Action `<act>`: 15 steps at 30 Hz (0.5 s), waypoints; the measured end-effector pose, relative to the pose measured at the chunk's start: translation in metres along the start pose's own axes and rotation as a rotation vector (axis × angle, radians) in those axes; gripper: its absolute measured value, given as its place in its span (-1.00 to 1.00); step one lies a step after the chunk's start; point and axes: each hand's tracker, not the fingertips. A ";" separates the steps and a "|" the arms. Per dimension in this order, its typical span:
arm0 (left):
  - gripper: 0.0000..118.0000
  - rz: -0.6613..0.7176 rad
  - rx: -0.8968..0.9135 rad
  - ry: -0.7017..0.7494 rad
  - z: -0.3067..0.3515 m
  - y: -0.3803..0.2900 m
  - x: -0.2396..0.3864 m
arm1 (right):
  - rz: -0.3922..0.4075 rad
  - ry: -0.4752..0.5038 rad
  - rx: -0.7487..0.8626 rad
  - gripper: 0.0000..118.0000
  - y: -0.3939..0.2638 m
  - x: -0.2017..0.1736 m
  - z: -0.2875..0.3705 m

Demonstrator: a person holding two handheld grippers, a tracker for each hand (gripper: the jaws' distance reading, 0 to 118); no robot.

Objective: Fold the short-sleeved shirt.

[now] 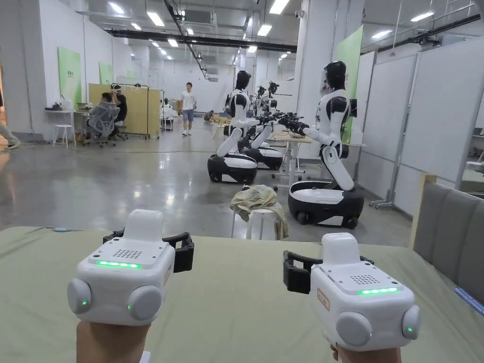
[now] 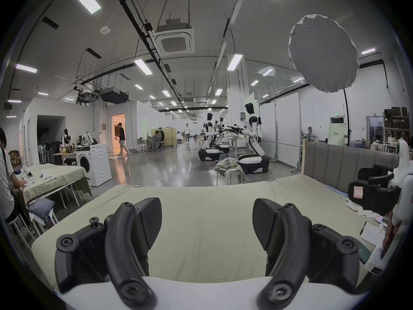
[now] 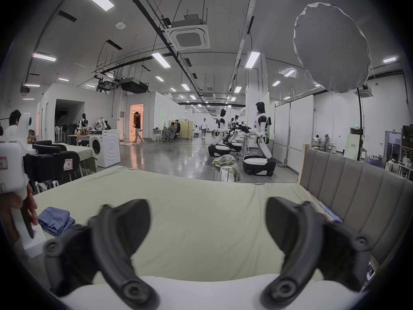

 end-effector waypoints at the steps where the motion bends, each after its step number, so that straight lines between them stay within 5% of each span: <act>1: 0.42 0.000 -0.001 0.001 0.000 0.000 0.000 | 0.004 0.007 0.003 0.94 -0.001 -0.001 -0.001; 9: 0.42 0.012 -0.016 0.012 -0.002 0.000 -0.004 | -0.006 0.083 0.030 1.00 0.006 -0.012 0.012; 15: 0.42 0.039 -0.008 0.014 0.001 -0.001 -0.010 | -0.034 0.002 -0.081 1.00 0.020 -0.016 0.014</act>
